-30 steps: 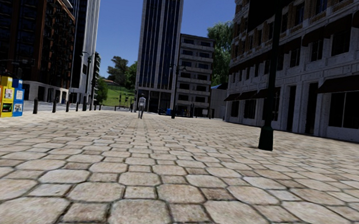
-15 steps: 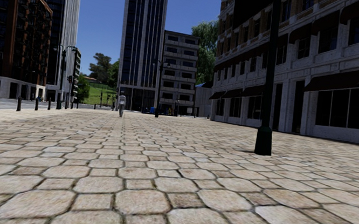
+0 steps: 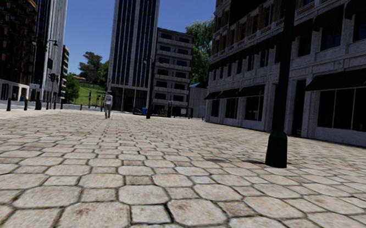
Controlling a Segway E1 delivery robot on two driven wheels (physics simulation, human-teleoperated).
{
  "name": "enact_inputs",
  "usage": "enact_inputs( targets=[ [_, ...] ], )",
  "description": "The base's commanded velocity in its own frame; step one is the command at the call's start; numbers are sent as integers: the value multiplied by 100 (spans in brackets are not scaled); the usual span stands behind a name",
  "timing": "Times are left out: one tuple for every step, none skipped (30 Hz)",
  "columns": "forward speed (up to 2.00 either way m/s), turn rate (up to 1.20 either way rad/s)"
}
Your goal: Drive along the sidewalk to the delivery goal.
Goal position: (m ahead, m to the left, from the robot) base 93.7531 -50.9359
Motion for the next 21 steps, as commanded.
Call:
enact_inputs(
  targets=[
    [200, 0],
    [200, 0],
    [200, 0],
    [200, 0],
    [200, 0],
    [200, 0],
    [200, 0],
    [200, 0],
    [200, 0],
    [200, 0],
    [200, 0],
    [200, 0],
    [200, 0],
    [200, 0],
    [200, 0],
    [200, 0],
    [200, 0],
    [200, 0],
    [200, 0],
    [200, 0],
    [200, 0]
  ],
)
